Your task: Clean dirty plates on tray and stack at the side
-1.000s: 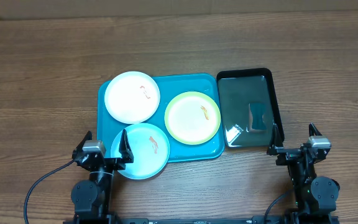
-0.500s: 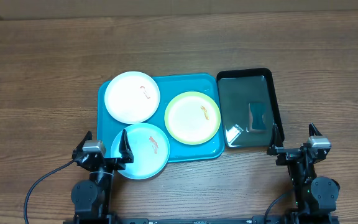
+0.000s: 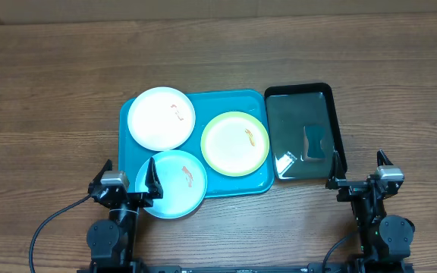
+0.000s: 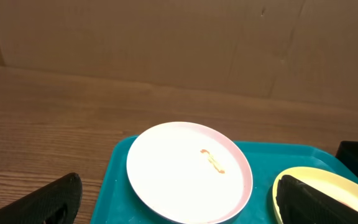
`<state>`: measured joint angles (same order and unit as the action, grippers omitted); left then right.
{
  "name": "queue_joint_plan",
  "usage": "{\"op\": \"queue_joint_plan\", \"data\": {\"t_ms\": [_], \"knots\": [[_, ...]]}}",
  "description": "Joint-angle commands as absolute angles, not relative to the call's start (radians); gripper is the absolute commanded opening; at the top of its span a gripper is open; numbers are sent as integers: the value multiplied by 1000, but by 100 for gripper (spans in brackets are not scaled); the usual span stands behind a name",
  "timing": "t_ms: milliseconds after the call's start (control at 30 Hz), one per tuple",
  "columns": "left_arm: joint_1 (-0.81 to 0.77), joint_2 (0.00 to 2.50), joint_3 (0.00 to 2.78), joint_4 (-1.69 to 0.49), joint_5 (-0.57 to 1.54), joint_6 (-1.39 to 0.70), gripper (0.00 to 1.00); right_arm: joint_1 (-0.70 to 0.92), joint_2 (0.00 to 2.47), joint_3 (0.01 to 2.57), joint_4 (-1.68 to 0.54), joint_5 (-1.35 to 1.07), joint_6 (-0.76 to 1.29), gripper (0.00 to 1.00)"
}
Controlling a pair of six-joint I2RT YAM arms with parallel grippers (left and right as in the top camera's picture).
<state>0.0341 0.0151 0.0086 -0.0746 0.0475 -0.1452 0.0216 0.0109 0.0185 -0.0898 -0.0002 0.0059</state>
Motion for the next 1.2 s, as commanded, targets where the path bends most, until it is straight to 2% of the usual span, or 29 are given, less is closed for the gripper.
{"op": "queue_joint_plan", "data": {"t_ms": [0, 367, 600, 833, 1000, 1167], "knots": [[34, 6, 5, -75, 44, -127, 100, 27, 3, 8, -84, -2, 3, 100], [34, 5, 5, -69, 54, -133, 100, 27, 3, 8, -84, -18, 13, 100], [32, 8, 6, -61, 124, -299, 100, 27, 3, 8, -81, -34, 459, 100], [32, 12, 38, -51, 305, -345, 100, 27, 3, 63, -138, -111, 455, 100], [32, 85, 238, -202, 330, -348, 100, 27, 67, 255, -235, -110, 438, 100], [32, 331, 561, -366, 359, -327, 100, 27, 288, 530, -379, -88, 437, 100]]}}
